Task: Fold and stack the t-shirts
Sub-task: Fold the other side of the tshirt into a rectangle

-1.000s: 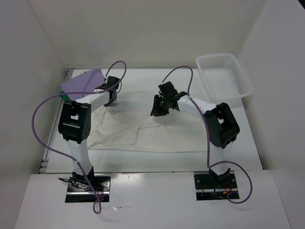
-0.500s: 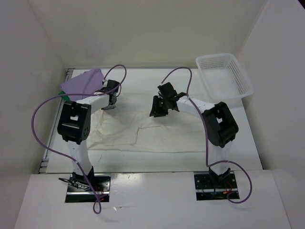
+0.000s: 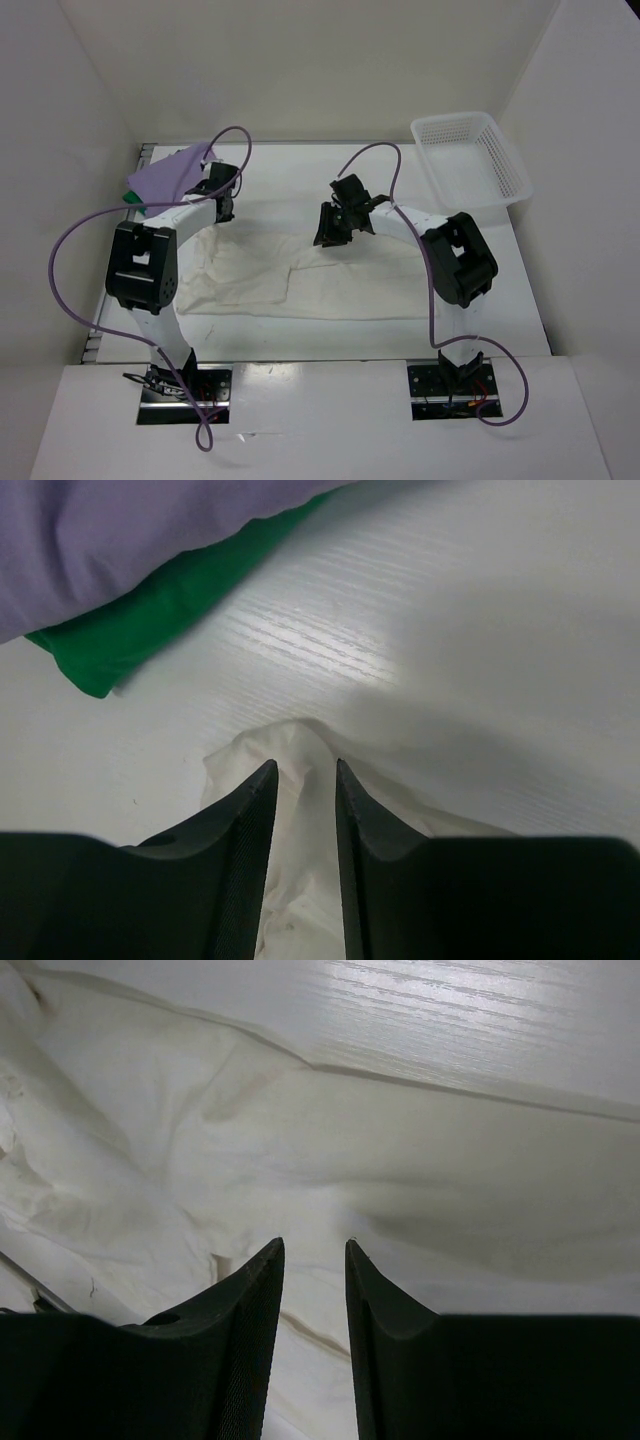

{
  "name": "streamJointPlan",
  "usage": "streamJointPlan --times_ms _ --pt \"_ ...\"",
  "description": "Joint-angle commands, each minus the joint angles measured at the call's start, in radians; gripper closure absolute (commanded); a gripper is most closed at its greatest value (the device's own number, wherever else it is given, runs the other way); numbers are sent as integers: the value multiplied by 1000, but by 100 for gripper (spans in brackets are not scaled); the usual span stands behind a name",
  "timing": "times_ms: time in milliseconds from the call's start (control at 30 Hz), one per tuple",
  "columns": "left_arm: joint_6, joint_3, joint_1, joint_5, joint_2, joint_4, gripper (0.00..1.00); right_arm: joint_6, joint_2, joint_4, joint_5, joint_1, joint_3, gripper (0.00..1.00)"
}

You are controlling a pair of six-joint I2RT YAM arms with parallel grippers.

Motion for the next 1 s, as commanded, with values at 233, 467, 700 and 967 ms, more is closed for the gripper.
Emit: streamJointPlan --times_ms 233,467,700,967 --pt "15 -11 9 77 41 22 66 -5 6 40 6 -5 -4 63" --pt "24 -2 9 21 69 22 77 -14 26 40 6 -5 -4 62" --pt "6 -11 40 -8 69 22 98 4 60 60 17 -54 -23 62" --pt "-71 -61 216 154 0 61 100 22 93 60 79 -94 -67 67"
